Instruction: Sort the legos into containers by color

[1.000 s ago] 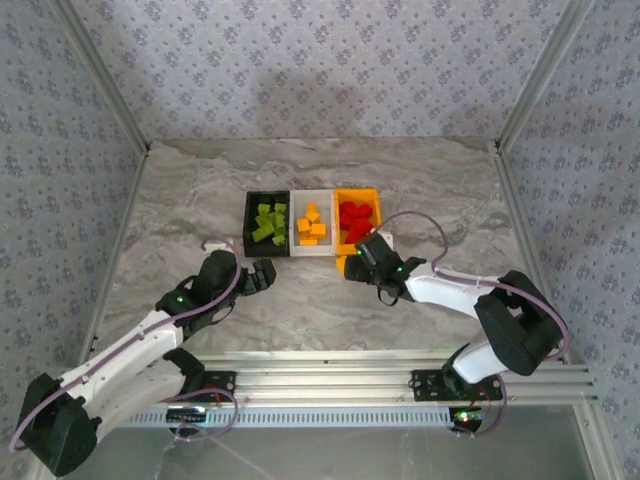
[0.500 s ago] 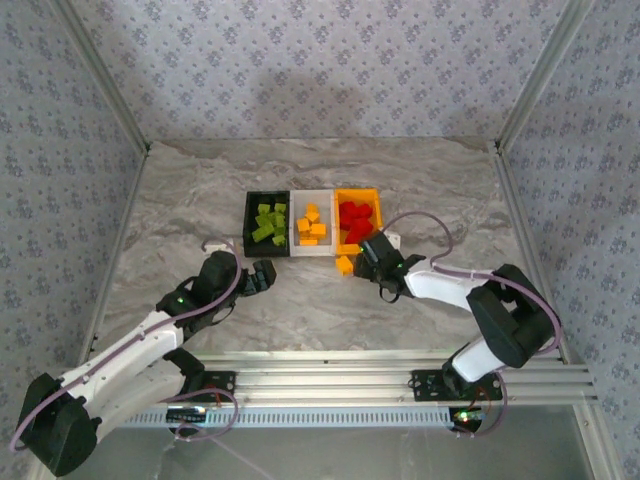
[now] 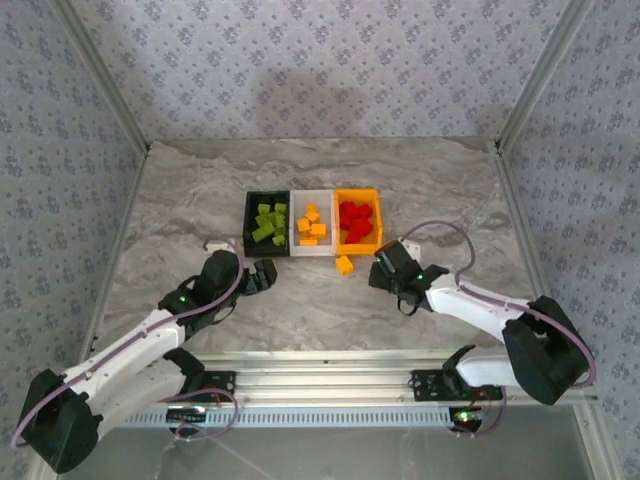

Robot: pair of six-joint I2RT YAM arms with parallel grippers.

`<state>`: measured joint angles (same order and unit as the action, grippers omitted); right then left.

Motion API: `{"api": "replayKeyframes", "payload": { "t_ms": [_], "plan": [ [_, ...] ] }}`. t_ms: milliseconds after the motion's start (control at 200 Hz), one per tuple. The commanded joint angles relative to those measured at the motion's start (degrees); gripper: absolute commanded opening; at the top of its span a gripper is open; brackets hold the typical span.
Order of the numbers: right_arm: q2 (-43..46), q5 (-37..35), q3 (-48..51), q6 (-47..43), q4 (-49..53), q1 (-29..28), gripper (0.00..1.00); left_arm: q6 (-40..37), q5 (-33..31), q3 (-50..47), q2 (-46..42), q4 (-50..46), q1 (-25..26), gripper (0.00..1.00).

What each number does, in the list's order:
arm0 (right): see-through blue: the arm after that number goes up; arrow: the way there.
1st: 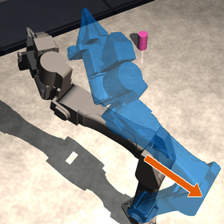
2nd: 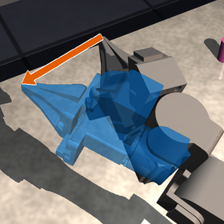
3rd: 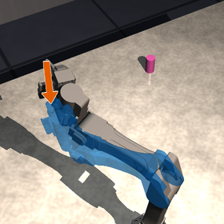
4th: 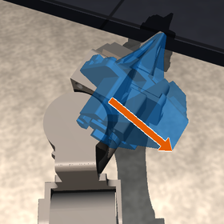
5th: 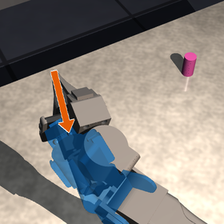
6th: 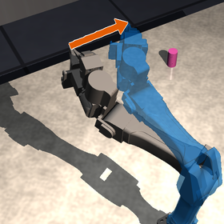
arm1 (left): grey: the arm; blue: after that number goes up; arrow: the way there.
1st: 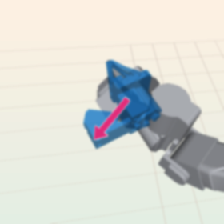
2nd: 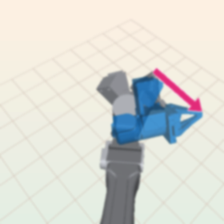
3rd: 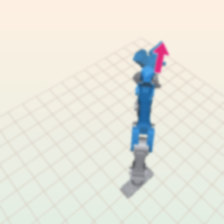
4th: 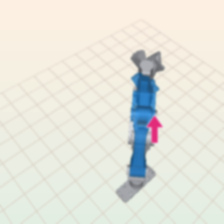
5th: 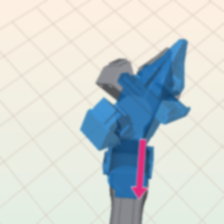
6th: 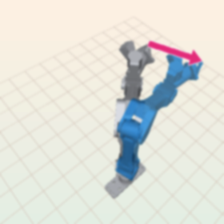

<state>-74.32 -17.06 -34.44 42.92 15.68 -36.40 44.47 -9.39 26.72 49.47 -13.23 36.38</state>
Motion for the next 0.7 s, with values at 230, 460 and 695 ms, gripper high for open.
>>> {"api": "replayKeyframes", "payload": {
  "t_ms": [230,460,695],
  "plan": [
    [-12.8,4.3,-6.0,-2.2,-2.6,-0.2,0.66,-0.1,0.3,-0.2,0.6,0.9,-0.4,1.0],
    [-11.3,4.8,-5.9,-3.5,-2.0,-0.3,0.42,-0.5,0.6,0.3,1.2,1.1,-0.5,1.0],
    [-3.0,5.3,-12.0,-6.4,2.2,-1.3,0.36,-0.7,0.8,0.8,1.7,1.0,-0.6,1.0]
  ]
}}
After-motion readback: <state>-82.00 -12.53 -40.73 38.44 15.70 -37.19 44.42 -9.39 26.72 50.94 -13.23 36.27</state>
